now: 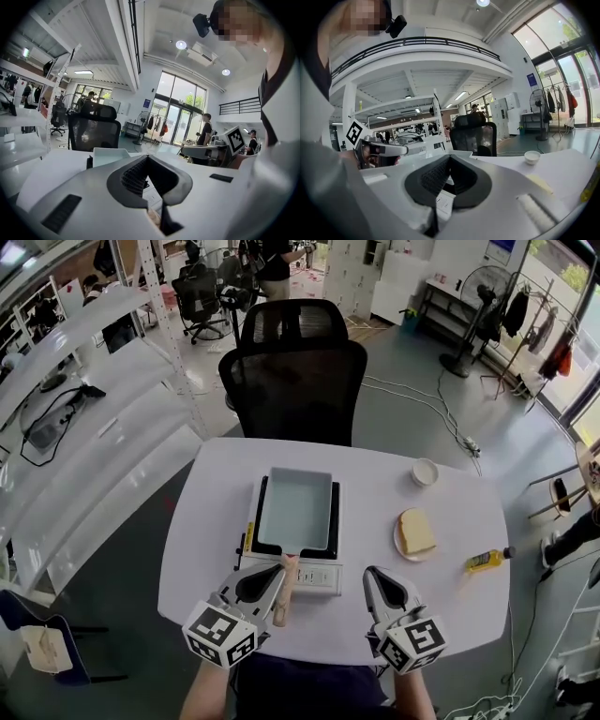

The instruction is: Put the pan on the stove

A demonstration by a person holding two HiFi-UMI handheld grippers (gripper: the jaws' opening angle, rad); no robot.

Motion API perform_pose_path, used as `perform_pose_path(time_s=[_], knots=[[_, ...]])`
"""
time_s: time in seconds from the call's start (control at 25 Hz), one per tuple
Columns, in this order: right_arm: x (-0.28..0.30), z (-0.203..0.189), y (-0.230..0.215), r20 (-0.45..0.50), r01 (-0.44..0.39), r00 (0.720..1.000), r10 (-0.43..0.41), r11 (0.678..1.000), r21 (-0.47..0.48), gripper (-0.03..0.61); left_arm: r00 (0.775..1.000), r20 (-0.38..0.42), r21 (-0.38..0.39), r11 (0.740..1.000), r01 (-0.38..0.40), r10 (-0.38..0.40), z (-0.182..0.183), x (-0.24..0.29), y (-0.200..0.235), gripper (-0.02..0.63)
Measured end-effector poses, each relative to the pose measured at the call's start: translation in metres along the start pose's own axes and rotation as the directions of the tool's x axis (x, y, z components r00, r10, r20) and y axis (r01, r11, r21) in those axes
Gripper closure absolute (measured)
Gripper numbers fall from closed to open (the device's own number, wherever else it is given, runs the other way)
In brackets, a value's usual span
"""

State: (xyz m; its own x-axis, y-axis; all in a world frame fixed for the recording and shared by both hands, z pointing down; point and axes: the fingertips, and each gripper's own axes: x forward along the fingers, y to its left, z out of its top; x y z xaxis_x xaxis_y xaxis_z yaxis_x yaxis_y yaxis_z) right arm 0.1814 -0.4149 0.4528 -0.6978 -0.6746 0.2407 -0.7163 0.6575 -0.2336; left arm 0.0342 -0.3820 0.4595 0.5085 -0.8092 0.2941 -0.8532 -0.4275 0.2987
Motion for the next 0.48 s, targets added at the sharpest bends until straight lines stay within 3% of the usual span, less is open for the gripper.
perform_pose_path(time_s=[0.48], knots=[[0.000,-0.011,-0.006,-0.015,0.020,1.000,-0.019,0.999,0.033,0.577,0.994,-0.038,-0.024,0.995,-0.098,0.097,-0.011,0.003,0.016,0.603]])
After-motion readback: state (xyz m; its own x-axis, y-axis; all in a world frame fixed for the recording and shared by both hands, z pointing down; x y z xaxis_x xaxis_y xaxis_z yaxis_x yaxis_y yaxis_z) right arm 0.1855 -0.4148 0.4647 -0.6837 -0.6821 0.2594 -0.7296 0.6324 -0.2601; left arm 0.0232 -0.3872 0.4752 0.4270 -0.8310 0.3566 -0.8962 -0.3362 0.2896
